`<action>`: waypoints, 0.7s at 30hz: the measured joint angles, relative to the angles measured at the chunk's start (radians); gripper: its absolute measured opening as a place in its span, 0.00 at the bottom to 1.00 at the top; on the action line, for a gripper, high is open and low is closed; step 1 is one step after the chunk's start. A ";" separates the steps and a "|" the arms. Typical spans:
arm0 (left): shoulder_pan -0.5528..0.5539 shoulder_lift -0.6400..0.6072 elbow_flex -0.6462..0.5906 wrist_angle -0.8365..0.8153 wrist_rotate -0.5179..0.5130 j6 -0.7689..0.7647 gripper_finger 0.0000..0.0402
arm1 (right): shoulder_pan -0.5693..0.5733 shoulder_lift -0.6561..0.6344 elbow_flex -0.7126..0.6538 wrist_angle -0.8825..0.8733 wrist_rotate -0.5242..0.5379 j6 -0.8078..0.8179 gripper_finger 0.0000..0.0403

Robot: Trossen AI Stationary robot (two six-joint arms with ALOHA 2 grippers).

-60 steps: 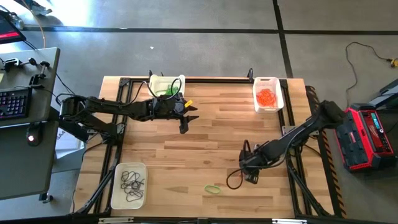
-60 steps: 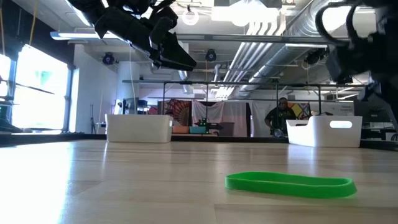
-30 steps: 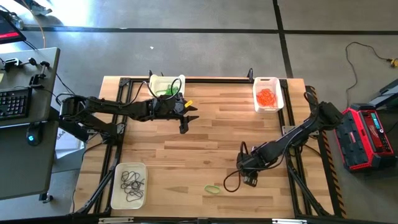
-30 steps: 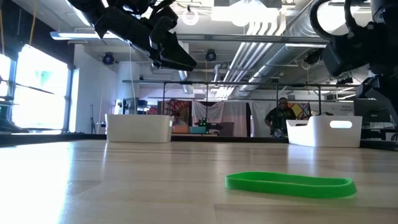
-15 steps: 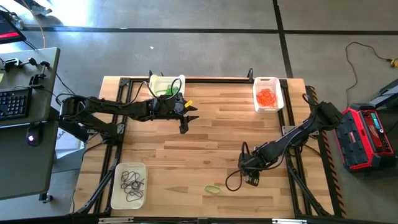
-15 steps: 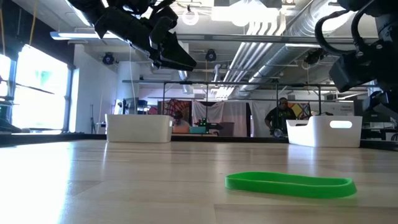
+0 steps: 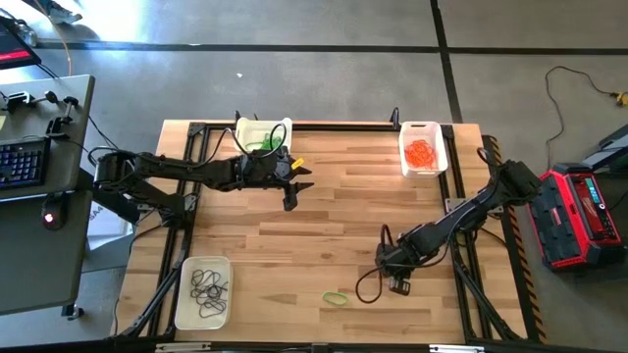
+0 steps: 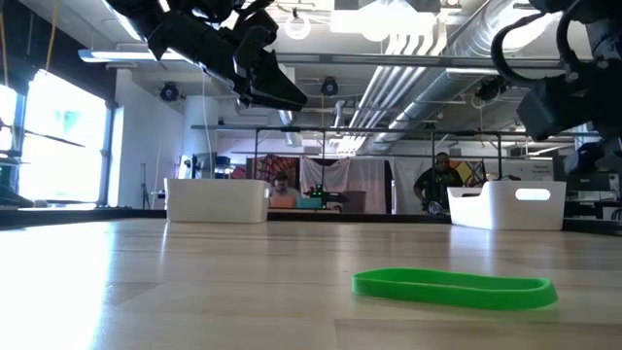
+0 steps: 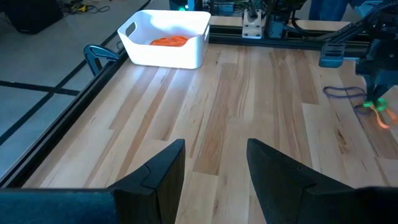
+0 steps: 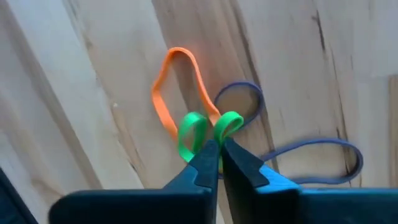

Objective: Sort rubber bands into baskets
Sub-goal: Put the green rubber band into the top left white bin

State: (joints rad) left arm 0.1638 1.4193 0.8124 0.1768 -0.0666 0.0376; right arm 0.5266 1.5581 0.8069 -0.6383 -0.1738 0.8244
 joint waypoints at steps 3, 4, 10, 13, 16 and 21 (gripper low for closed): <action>0.000 0.000 0.000 0.000 0.000 0.000 0.41 | 0.000 0.000 0.022 -0.008 0.000 -0.006 0.03; 0.000 0.000 0.000 0.000 0.000 0.000 0.41 | 0.000 0.000 0.031 -0.015 0.000 -0.011 0.03; 0.000 0.000 0.000 0.000 0.000 0.000 0.41 | 0.026 0.000 0.124 -0.086 0.057 -0.049 0.01; 0.000 0.000 0.000 0.000 0.000 0.000 0.41 | 0.039 0.000 0.174 -0.115 0.099 -0.066 0.00; 0.000 0.000 0.000 0.000 0.000 0.000 0.41 | 0.044 0.000 0.189 -0.132 0.117 -0.032 0.02; 0.000 0.000 0.000 0.000 0.000 0.000 0.41 | 0.044 0.000 0.159 -0.129 0.102 0.017 0.12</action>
State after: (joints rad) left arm 0.1638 1.4193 0.8124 0.1768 -0.0666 0.0376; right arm 0.5705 1.5585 0.9656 -0.7678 -0.0722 0.8418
